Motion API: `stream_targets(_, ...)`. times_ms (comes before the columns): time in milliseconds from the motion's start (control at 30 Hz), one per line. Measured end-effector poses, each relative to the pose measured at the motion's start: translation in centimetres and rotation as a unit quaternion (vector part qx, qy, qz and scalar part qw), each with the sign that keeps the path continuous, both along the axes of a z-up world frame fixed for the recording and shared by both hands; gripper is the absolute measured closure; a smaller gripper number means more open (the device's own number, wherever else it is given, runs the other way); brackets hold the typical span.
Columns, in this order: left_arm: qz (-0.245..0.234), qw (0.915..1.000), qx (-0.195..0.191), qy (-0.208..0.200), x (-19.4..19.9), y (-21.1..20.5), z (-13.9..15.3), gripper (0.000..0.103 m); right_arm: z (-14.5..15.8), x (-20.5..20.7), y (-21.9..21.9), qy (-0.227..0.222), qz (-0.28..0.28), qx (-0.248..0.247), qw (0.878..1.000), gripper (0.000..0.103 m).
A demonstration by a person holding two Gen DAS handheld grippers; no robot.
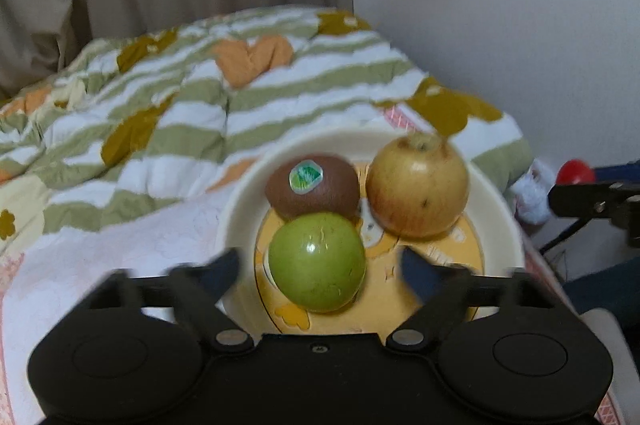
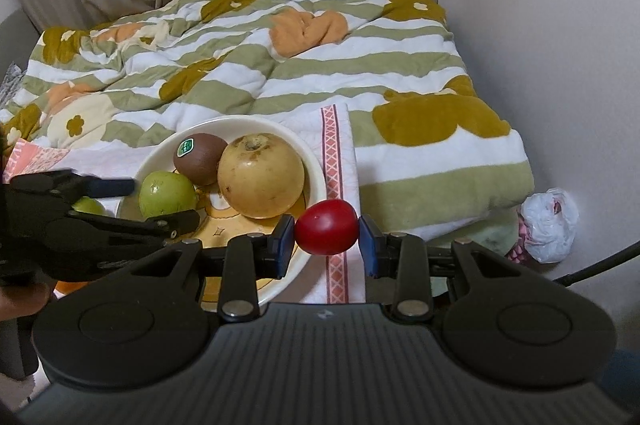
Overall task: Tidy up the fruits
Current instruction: 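Release the green apple into the bowl with the left tool while the right tool drops the tomato in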
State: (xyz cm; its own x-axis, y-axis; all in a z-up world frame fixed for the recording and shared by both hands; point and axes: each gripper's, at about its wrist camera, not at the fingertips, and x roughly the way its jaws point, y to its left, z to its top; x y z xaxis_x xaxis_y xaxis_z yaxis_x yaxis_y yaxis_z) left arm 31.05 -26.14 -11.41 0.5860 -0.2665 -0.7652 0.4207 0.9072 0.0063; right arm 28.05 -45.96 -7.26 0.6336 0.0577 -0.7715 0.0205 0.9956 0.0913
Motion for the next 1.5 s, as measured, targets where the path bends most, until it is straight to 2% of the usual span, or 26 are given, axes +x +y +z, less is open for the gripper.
stream_targets(200,0.004,0.9998,-0.005,-0.019,-1.3,1.2,2.1,0.007,1.0,-0.3,-0.3,-0.012,-0.003,-0.001,1.000,0.053)
stream_targets(533,0.046,0.9982,-0.011,-0.036,-3.5,3.8,4.8,0.005,1.0,0.2,1.4,-0.013,0.027,0.004,1.000,0.053)
stream_targets(800,0.078,0.9958,-0.020,-0.044,-5.8,5.6,6.3,0.004,-1.1,1.1,3.9,0.006,0.060,0.006,0.998,0.053)
stream_targets(1167,0.111,0.9928,-0.024,-0.037,-7.0,7.1,5.8,0.004,-5.1,2.8,6.3,0.034,0.079,-0.015,0.996,0.052)
stream_targets(1233,0.116,0.9922,-0.024,-0.037,-7.1,7.4,5.7,0.004,-5.1,2.7,6.3,0.025,0.084,-0.015,0.996,0.044)
stream_targets(1267,0.119,0.9919,-0.025,-0.037,-7.2,7.5,5.7,0.004,-5.0,2.6,6.4,0.021,0.087,-0.017,0.996,0.033)
stream_targets(1300,0.122,0.9915,-0.026,-0.036,-7.3,7.6,5.8,0.004,-4.9,2.5,6.4,0.018,0.090,-0.020,0.996,0.017)
stream_targets(1367,0.126,0.9910,-0.028,-0.036,-7.5,7.7,5.8,0.004,-4.3,1.9,6.5,0.000,0.084,-0.032,0.996,0.000)
stream_targets(1500,0.138,0.9893,-0.032,-0.035,-8.2,8.0,6.4,0.004,-3.3,1.0,6.1,-0.020,0.082,-0.037,0.996,0.000)
